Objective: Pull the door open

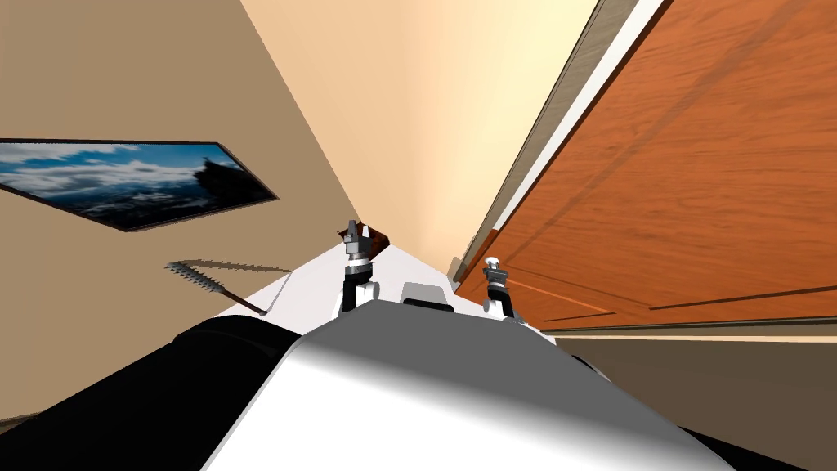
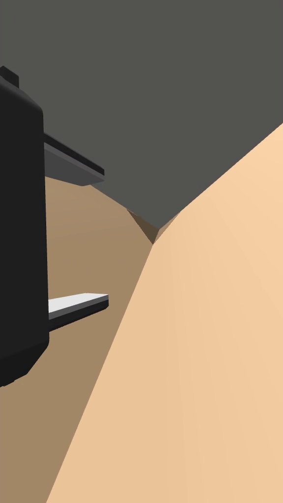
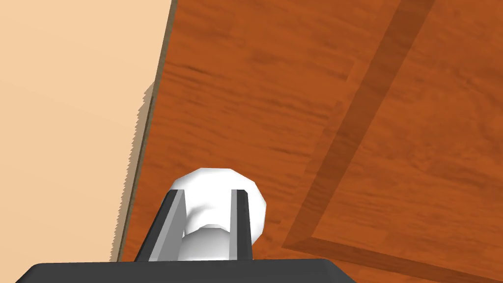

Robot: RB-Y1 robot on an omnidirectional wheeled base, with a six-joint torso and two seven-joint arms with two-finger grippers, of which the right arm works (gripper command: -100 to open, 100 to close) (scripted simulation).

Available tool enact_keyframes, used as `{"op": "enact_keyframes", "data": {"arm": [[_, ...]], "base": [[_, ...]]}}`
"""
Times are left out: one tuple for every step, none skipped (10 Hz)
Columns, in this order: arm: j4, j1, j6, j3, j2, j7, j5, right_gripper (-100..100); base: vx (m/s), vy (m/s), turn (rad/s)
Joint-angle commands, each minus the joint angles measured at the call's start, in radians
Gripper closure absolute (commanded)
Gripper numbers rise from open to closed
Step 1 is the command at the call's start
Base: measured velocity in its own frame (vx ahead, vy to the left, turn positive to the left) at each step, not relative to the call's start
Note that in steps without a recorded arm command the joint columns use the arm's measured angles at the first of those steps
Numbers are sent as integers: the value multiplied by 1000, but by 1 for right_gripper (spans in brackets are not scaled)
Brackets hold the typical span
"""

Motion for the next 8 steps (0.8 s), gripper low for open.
{"op": "enact_keyframes", "data": {"arm": [[32,0,-1,12,14,-22,-1,100],[32,0,0,14,14,-44,-9,100],[32,-1,1,16,14,-67,-17,100],[32,-1,2,18,13,-89,-24,100],[32,-1,2,18,13,-89,-24,100],[32,-2,3,20,13,-111,-32,100],[32,-2,3,20,13,-111,-32,100],[32,-2,3,20,13,-111,-32,100]], "base": [[-25,-16,26],[-30,-18,27],[-42,-21,65],[-47,-36,54],[-32,-25,21],[-26,-14,46],[-21,-10,32],[-11,-1,-8]]}}
